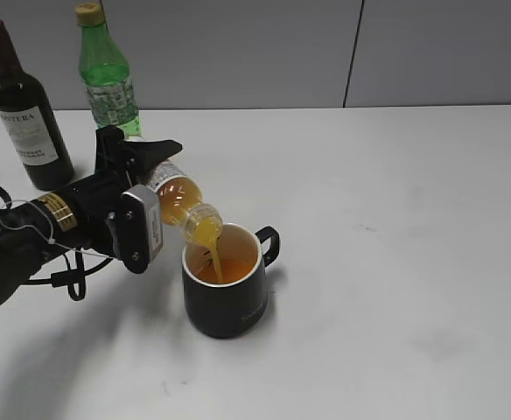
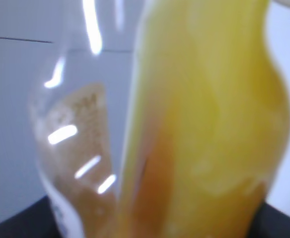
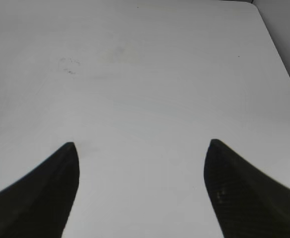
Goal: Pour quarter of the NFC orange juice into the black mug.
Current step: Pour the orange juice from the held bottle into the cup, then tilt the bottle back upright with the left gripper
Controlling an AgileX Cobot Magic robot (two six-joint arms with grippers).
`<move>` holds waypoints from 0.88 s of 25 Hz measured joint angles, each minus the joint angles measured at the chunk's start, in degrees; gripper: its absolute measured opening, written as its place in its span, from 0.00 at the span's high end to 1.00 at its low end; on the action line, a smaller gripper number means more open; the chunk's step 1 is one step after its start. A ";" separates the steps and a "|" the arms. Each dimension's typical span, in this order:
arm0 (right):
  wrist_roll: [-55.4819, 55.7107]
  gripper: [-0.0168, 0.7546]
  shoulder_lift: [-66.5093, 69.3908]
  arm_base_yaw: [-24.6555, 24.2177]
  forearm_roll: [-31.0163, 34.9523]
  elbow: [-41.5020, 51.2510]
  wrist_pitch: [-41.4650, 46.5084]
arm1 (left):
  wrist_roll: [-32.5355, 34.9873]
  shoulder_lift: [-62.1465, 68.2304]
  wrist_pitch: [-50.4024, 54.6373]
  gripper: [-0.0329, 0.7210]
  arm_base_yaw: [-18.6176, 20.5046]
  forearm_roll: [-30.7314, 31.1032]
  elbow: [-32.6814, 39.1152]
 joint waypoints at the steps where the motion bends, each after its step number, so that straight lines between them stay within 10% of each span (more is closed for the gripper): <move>1: 0.00 0.21 0.00 0.00 0.00 0.00 0.00 | 0.00 0.00 0.00 0.33 0.00 0.00 0.00; 22: 0.00 0.21 0.00 0.00 0.00 0.00 0.00 | -1.71 0.00 -0.01 0.33 0.00 -0.72 0.00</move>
